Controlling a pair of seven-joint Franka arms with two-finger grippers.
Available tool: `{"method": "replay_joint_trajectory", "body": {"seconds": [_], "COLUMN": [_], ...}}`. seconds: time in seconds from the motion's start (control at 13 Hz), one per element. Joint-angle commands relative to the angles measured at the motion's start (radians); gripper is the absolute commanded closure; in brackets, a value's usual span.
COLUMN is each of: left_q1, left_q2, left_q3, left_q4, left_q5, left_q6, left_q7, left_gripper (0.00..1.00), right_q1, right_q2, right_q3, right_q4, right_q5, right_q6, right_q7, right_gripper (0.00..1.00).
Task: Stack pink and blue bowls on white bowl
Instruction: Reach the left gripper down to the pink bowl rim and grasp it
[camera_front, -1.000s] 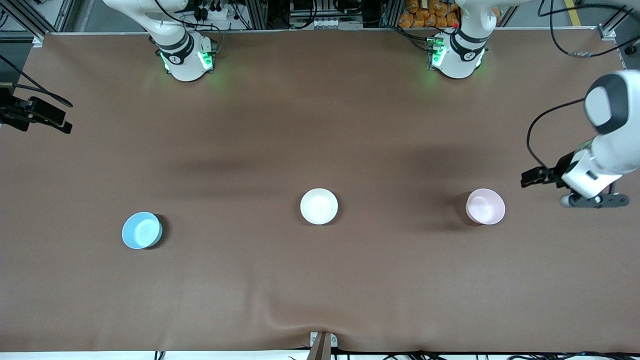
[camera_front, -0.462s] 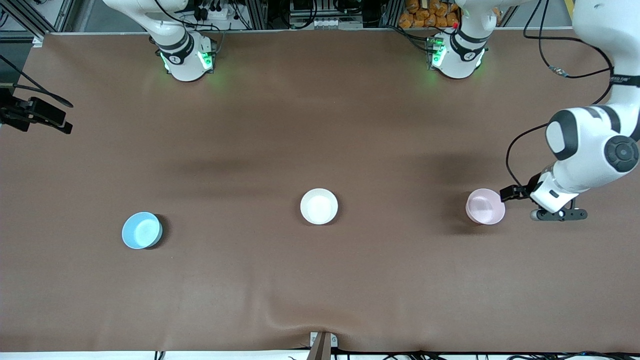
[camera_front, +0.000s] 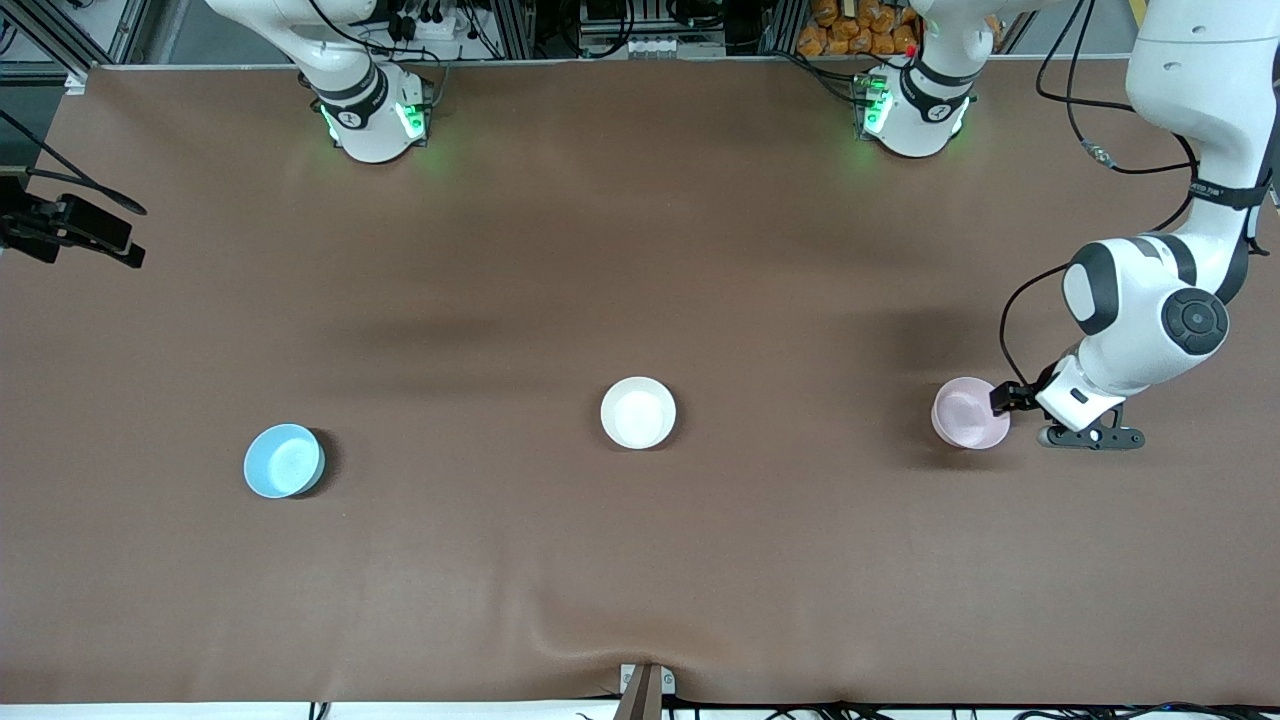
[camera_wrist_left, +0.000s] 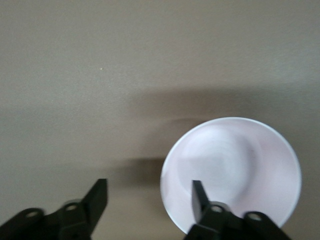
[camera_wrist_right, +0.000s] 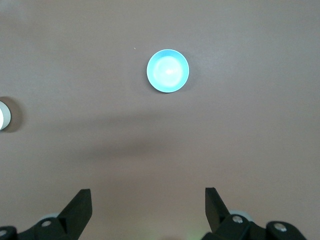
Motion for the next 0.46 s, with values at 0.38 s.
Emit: {"method": "replay_joint_trajectory", "body": {"seconds": [0.38], "left_q1": [0.005], "left_q2": [0.028], "left_q3": [-0.029], "left_q4": [-0.009], "left_q5": [0.017], "left_q6": [0.049], "left_q7": [0.008], "left_gripper": [0.62], "right_q1": [0.003], "right_q2": [-0.002], "right_q3": [0.003], "right_q4": [0.003], "right_q5": [-0.004], "right_q6": [-0.003], "right_q7": [-0.003], "right_gripper": [0.0]}}
